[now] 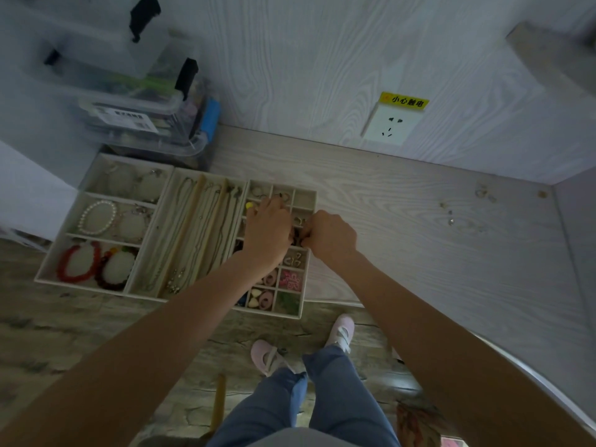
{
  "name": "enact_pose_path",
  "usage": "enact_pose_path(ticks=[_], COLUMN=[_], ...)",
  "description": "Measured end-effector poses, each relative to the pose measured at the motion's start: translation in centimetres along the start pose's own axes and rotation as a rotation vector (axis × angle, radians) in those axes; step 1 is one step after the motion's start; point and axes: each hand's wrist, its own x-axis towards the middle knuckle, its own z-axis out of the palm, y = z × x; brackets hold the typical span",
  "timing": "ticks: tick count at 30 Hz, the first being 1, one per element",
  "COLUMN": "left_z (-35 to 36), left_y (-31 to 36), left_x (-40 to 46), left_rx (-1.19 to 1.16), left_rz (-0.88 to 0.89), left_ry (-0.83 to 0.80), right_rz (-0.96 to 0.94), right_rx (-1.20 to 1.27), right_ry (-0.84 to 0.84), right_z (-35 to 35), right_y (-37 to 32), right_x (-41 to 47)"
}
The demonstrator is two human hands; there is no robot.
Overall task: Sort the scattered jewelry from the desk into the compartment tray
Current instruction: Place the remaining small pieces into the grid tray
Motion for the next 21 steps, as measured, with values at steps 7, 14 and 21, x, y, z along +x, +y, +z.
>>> enact_pose_path(ticks=[7, 14, 21], left_z=[0.0, -1.0, -1.3], left_y=[-0.2, -1.0, -1.4], left_x=[-0.3, -1.7, -2.4], left_rx=[-0.049, -0.189, -0.214], left_rz=[0.001, 0.040, 0.023], left_ry=[-0.005, 0.030, 0.059], right_rz=[-0.004, -0.010, -0.097], right_rx=[-0.019, -0.024, -0.172], right_ry=[0.007, 0.008, 0.080], right_z=[0.0, 0.2, 0.2], right_y=[-0.1, 0.0, -0.2], right_x=[-0.1, 0.0, -0.3])
